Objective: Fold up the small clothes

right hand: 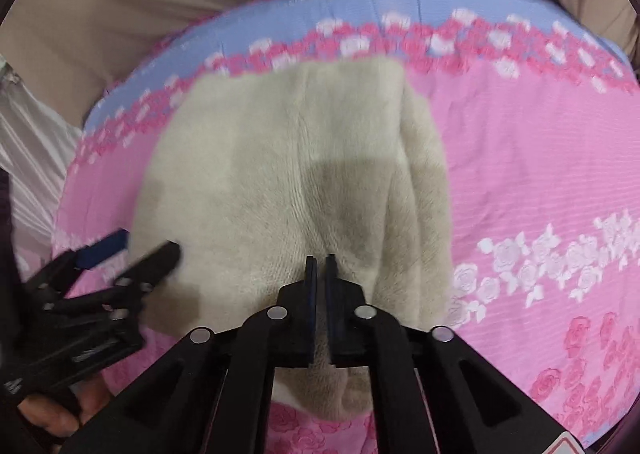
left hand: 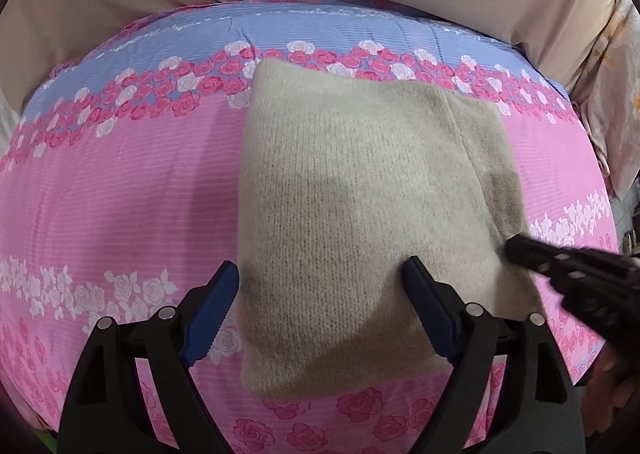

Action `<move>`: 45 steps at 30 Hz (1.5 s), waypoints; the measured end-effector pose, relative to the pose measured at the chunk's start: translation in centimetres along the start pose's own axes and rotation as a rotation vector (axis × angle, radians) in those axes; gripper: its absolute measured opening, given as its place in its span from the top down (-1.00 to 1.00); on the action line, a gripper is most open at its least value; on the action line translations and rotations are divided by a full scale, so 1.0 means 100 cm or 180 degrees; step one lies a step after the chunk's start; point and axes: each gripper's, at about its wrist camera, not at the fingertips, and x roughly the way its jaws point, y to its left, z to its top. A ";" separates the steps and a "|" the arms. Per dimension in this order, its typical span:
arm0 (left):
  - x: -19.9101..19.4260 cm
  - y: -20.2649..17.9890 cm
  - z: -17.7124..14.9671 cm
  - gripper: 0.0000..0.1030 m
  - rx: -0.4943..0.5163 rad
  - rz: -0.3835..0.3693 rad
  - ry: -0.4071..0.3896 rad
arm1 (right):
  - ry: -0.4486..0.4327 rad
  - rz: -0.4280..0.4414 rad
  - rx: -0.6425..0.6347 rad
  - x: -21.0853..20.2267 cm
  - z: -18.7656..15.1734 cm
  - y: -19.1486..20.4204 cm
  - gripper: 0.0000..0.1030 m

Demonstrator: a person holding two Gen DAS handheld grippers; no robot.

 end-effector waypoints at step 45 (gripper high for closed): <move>-0.003 0.051 0.035 -0.02 -0.1250 -0.1502 0.0164 | -0.0368 0.0638 0.0571 -0.025 0.011 -0.054 0.58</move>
